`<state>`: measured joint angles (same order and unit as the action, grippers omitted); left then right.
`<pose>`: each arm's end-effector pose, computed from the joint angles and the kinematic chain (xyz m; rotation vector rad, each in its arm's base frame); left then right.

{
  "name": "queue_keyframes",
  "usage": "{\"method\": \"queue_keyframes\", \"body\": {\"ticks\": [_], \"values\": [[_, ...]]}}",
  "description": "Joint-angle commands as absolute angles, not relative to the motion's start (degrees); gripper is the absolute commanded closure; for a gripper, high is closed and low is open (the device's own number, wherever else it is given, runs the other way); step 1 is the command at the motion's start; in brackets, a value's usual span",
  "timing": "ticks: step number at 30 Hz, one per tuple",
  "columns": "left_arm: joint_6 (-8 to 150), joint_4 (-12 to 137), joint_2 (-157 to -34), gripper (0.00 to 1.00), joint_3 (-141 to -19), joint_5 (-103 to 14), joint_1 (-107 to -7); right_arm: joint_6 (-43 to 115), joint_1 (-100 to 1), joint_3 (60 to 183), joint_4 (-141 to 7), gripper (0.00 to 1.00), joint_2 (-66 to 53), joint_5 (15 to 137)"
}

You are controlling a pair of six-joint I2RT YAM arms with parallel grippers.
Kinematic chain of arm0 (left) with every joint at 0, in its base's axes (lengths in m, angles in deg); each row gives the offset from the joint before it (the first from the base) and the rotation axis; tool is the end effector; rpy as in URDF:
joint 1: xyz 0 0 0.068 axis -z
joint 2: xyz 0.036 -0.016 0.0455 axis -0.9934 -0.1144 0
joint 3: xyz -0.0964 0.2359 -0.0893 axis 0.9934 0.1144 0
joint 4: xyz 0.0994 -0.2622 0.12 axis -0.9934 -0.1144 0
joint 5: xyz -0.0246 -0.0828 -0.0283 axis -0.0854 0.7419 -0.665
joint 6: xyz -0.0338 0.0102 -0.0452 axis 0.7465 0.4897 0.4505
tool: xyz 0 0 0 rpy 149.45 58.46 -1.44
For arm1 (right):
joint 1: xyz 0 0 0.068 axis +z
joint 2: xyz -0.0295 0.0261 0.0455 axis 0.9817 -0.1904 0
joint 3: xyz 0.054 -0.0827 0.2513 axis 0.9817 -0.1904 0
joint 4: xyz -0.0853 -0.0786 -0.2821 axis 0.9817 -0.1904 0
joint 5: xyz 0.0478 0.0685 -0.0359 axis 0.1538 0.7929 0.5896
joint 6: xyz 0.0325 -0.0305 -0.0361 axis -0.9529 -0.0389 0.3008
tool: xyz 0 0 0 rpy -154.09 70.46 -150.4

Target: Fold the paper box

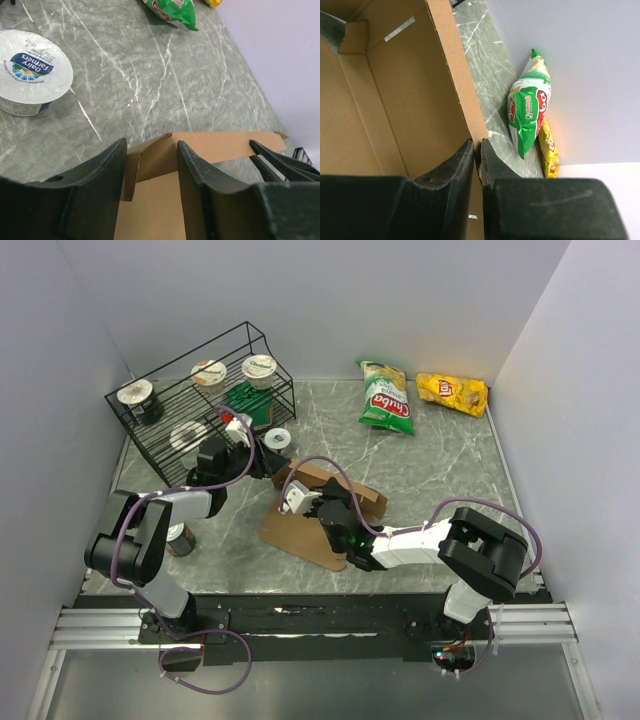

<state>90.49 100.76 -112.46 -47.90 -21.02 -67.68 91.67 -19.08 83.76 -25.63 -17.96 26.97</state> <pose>0.3429 -0.1191 0.1577 0.1712 1.8741 -1.0718 0.1987 0.2902 0.1488 -1.0911 1.4031 -0.5057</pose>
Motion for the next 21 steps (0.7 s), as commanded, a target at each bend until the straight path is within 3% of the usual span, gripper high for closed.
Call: {"method": "queue_keyframes", "body": {"ticks": [1,4,8,21], "values": [[94.94,102.66,-112.98,0.59,-45.19,-19.60,-67.26,88.53,-20.14,83.51,-30.41,0.85,-18.57,25.95],[99.16,106.53,-112.72,0.61,-43.52,-18.02,-67.26,88.26,-20.40,83.78,-30.94,0.85,-18.65,26.12],[104.78,110.49,-112.02,0.62,-40.97,-15.73,-67.26,88.44,-20.66,84.13,-31.20,0.94,-19.27,25.60],[109.54,119.98,-112.98,0.58,-36.57,-12.22,-65.59,86.95,-20.75,84.39,-32.43,0.97,-19.27,27.18]]}}
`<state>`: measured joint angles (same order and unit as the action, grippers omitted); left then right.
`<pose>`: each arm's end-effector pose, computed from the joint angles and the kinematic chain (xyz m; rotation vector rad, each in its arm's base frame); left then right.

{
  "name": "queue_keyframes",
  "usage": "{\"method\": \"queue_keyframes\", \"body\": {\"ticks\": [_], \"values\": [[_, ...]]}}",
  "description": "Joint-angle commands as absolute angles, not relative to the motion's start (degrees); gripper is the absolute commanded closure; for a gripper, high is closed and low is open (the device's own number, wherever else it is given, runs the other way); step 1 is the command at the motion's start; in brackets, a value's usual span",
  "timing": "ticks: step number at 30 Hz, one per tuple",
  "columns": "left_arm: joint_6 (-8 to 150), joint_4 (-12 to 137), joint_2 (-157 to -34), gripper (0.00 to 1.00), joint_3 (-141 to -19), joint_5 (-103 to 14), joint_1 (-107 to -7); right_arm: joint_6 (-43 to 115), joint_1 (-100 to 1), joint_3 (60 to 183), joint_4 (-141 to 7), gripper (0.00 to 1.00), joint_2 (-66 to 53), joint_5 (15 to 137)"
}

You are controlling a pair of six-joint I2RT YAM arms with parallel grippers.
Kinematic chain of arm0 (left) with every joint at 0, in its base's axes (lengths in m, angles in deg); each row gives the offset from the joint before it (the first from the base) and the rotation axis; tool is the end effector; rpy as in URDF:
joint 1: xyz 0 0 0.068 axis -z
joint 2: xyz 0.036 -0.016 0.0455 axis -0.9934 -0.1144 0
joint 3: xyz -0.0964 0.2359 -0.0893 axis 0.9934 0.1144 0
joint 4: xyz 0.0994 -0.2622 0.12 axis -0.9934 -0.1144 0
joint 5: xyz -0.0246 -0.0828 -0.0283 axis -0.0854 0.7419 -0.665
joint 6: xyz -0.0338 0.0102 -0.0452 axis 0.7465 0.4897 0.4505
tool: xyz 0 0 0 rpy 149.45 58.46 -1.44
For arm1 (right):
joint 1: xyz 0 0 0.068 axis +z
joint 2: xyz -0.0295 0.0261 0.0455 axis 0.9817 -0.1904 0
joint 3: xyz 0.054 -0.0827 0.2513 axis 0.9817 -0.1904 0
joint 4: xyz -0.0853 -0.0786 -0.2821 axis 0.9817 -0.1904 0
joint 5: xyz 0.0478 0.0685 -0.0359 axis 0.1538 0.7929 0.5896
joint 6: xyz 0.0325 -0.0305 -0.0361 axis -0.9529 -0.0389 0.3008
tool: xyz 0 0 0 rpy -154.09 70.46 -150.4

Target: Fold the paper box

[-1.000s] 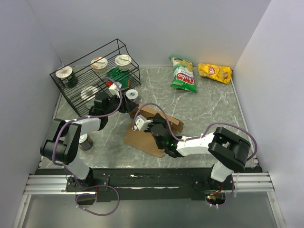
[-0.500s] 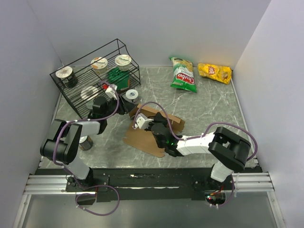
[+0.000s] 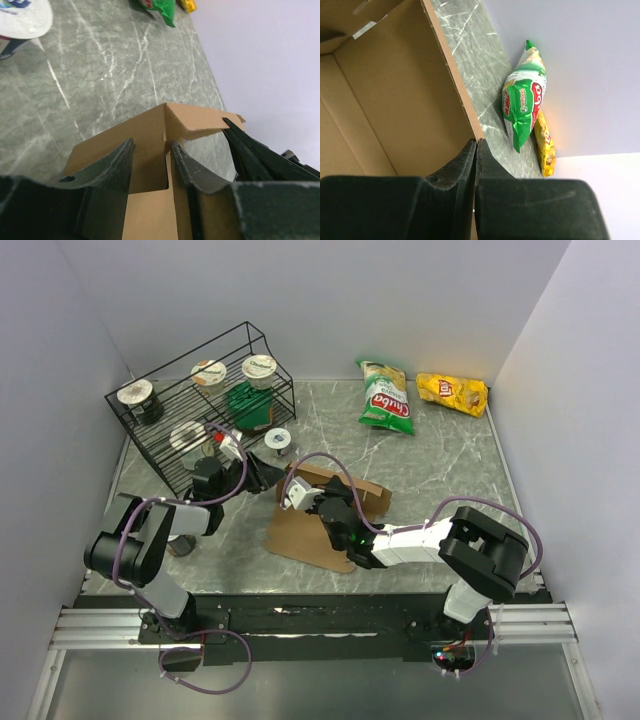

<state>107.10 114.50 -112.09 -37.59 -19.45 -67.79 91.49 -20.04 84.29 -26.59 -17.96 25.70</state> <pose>0.3064 -0.1091 0.1290 -0.0517 1.8775 -1.2920 0.2047 0.2874 0.1503 -1.0706 1.4259 -0.5383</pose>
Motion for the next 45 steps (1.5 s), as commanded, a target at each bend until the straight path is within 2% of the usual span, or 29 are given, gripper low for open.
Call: {"method": "queue_keyframes", "body": {"ticks": [1,6,7,10,16,24,31,39,45], "values": [[109.46,120.94,-113.16,0.55,-36.13,-11.95,-65.59,87.03,-20.75,84.30,-32.35,0.97,-19.27,27.09],[101.82,116.49,-111.24,0.38,-35.78,-14.22,-66.38,86.95,-20.75,83.95,-32.78,0.97,-18.39,27.18],[100.16,116.04,-110.88,0.31,-35.95,-14.05,-66.64,86.95,-20.84,83.86,-32.78,0.96,-18.30,27.18],[98.74,117.43,-109.30,0.16,-35.60,-12.13,-67.96,86.68,-20.84,83.86,-33.13,0.97,-18.13,27.18],[93.47,113.57,-104.64,0.06,-34.99,-12.65,-72.70,86.59,-20.75,83.78,-33.49,0.97,-18.04,27.53],[96.80,121.83,-105.42,0.07,-31.82,-17.37,-80.00,86.07,-21.02,83.60,-34.37,0.96,-17.34,28.23],[91.89,114.37,-112.10,0.10,-38.32,-23.09,-79.83,85.98,-21.02,83.51,-35.15,0.97,-16.72,28.58],[87.23,110.15,-121.33,0.12,-46.40,-20.82,-75.70,85.54,-21.10,84.04,-35.68,0.97,-17.51,29.02],[87.04,111.11,-122.22,0.13,-45.11,-18.72,-74.64,85.45,-21.19,84.21,-36.12,0.97,-17.34,29.11]]}}
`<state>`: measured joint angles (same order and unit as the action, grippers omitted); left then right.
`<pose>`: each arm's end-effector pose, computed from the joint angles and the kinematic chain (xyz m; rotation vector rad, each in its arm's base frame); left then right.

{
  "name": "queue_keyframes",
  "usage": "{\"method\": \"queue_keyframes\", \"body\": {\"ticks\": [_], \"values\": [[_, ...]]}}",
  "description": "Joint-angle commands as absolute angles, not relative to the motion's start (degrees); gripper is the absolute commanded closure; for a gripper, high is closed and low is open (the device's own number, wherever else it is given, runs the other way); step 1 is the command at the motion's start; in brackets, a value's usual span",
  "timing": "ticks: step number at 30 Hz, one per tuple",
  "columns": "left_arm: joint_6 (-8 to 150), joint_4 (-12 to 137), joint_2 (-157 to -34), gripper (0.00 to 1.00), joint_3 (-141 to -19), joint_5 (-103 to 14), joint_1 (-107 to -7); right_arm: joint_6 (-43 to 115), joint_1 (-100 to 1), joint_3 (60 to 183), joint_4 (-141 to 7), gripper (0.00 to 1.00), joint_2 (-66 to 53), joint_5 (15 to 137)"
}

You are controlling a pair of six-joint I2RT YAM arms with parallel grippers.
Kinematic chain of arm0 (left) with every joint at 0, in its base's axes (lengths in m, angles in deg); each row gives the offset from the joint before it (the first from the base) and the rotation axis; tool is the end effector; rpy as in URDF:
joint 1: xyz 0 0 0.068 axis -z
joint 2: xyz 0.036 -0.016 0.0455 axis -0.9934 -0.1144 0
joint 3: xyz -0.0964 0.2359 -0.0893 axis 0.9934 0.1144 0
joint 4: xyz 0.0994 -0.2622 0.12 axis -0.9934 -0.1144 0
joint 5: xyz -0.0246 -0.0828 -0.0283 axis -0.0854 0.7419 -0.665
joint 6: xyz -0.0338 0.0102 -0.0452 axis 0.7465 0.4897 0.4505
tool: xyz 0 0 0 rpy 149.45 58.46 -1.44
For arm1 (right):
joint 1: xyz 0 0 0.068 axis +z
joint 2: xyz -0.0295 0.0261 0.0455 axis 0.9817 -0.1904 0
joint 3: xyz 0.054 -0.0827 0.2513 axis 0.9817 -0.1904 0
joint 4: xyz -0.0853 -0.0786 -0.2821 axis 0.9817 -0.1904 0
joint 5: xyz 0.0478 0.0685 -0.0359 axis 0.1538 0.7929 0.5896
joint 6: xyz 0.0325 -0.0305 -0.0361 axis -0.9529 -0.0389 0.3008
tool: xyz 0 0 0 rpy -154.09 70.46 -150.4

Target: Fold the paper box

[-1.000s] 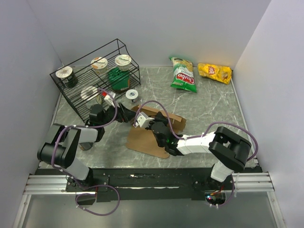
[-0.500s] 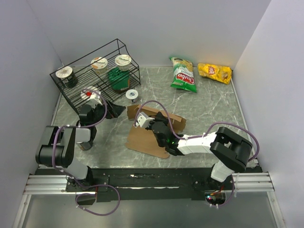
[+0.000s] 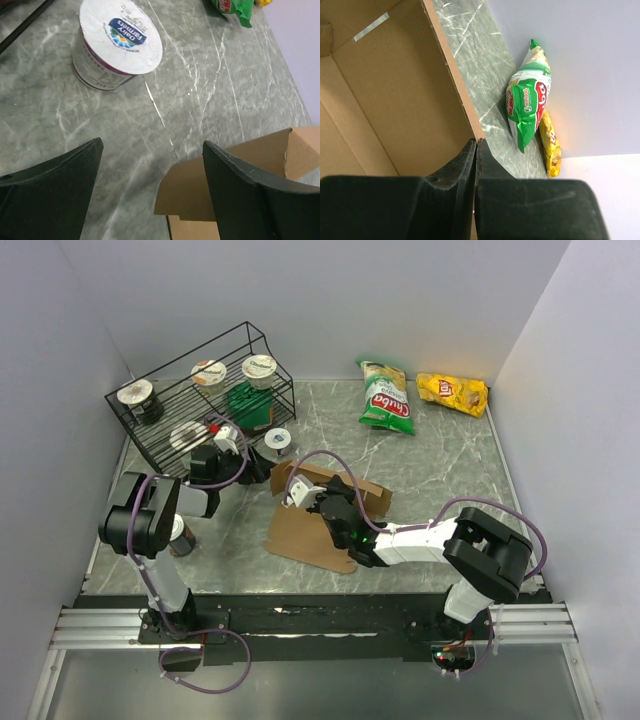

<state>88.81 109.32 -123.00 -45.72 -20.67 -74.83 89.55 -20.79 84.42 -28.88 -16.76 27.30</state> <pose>0.3523 -0.0752 0.0988 0.0575 1.9249 -0.9759 0.2074 0.2846 0.1537 -1.0682 1.4450 -0.5053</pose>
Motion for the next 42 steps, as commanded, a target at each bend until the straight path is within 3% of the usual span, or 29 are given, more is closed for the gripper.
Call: {"method": "queue_keyframes", "body": {"ticks": [1,14,32,42], "values": [[87.30,111.98,-121.87,0.13,-44.40,-18.19,-74.64,85.45,-21.02,84.22,-36.21,0.97,-17.34,29.02],[89.68,125.61,-120.81,0.14,-36.40,-13.00,-70.51,85.19,-21.19,84.22,-36.65,0.97,-16.72,29.11],[83.70,129.74,-122.39,0.16,-37.80,-19.06,-67.00,84.75,-21.19,84.57,-37.09,0.96,-17.25,29.46],[82.65,134.05,-123.44,0.23,-38.59,-19.94,-65.51,84.75,-21.10,84.65,-37.44,0.96,-17.42,29.55]]}}
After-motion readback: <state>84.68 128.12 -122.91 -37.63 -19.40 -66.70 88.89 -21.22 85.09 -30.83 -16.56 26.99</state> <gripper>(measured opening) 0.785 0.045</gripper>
